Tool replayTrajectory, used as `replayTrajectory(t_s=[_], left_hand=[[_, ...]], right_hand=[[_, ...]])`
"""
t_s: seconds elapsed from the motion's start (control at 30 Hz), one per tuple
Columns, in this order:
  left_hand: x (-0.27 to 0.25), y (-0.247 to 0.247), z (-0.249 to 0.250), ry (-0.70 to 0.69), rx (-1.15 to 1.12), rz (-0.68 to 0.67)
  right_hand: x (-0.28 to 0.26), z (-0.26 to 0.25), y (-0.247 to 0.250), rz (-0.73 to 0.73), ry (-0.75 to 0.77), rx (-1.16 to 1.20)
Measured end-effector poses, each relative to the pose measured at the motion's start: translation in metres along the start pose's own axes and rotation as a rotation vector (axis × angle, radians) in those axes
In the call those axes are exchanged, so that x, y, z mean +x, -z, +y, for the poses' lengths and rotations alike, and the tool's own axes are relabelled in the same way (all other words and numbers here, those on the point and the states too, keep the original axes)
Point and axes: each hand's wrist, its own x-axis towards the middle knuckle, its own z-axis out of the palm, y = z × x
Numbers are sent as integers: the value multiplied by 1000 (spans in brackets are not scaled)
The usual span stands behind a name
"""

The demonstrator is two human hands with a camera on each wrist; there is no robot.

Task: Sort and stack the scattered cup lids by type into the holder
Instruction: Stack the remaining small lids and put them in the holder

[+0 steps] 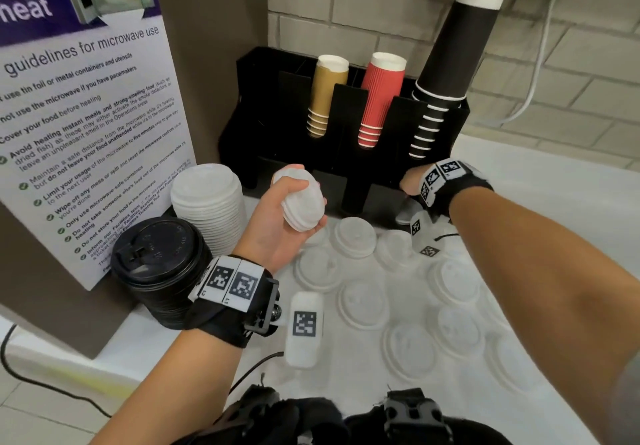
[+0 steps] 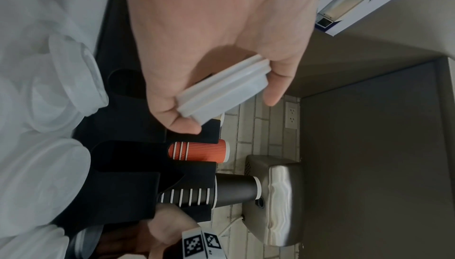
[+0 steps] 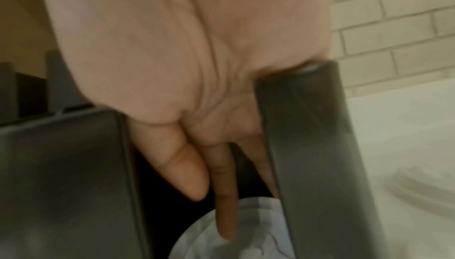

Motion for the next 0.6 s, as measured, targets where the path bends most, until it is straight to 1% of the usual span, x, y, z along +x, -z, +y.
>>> replayTrajectory(t_s=[0.03, 0.07, 0.1, 0.13, 0.17, 0.2, 0.23, 0.3, 0.37, 0.43, 0.5, 0.53, 0.6], left_hand=[[0, 1, 1, 0, 12, 6], [-1, 2, 1, -1, 29, 12], [-1, 2, 2, -3, 48, 17], [-1, 2, 2, -5, 66, 18], [-2, 2, 3, -5, 79, 17], [-2, 2, 3, -4, 90, 15], [-2, 3, 3, -1, 101, 13], [-3, 4, 2, 8, 131, 9], [-3, 4, 1, 10, 152, 5], [-3, 3, 0, 4, 166, 12], [-3, 1, -2, -13, 187, 30], [-3, 0, -3, -24, 199, 40], [-3, -3, -5, -46, 229, 59]], right_hand=[[-5, -2, 2, -32, -12, 16], [-5, -1, 2, -56, 39, -32], [-2, 0, 5, -78, 40, 8], [-2, 1, 4, -91, 82, -33], [-4, 0, 5, -76, 17, 74], [-8, -2, 7, -33, 45, 74], [-10, -3, 7, -56, 11, 113], [-15, -4, 5, -48, 46, 185], [-22, -4, 7, 36, 12, 233], [-28, 0, 13, 139, 16, 223], [-39, 1, 22, 250, -26, 293], [-50, 0, 28, 317, -36, 304], [-72, -5, 38, 542, -40, 260]])
